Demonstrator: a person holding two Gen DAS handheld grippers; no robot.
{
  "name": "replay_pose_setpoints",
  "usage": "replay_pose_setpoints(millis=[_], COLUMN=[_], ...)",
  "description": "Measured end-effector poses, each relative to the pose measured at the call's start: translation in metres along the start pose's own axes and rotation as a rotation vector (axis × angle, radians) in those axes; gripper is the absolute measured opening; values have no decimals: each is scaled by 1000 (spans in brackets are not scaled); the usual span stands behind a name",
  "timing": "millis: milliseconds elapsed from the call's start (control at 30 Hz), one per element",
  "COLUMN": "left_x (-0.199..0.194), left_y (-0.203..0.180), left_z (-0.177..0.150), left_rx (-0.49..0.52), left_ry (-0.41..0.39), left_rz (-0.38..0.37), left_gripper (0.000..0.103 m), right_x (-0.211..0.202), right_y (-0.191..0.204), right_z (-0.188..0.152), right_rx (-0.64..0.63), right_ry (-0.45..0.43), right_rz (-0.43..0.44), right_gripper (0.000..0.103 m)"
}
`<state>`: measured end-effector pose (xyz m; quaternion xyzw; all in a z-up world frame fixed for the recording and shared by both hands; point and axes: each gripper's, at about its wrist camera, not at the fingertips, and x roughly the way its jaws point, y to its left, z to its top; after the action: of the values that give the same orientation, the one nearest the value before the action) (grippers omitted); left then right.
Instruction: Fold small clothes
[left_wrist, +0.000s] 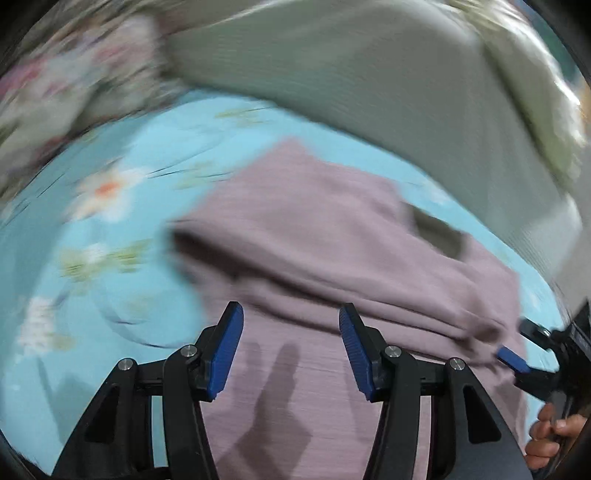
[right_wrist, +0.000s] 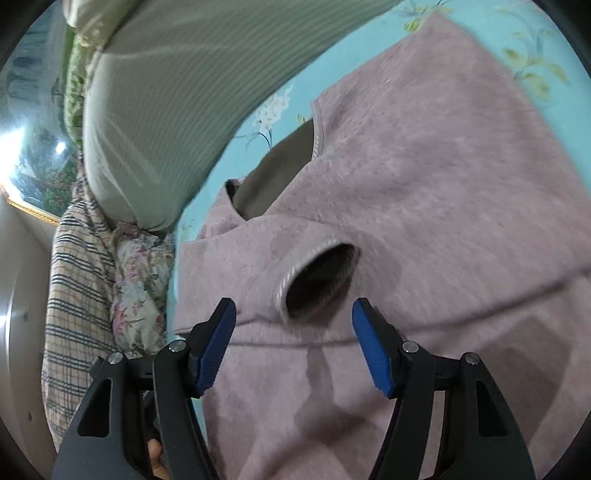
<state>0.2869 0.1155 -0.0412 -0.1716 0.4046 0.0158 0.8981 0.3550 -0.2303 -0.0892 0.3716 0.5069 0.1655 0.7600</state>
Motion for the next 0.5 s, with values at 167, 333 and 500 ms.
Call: replay_pose_setpoints(millis=[167,333,500], left_x=[20,33,41], left_y=[49,50,38], left_z=[8,18,22], left_rx=[-33,-1,34], left_ry=[40,36,32], left_rz=[80,95,113], left_gripper=[52,52,52], right_x=[30,21,-63], right_y=[6,31,52], right_z=[8,17,32], right_rx=[-7,-122,-282], right_ry=[11,-37,-249], right_rz=[-23,-21,-22], right_gripper=[56,13,13])
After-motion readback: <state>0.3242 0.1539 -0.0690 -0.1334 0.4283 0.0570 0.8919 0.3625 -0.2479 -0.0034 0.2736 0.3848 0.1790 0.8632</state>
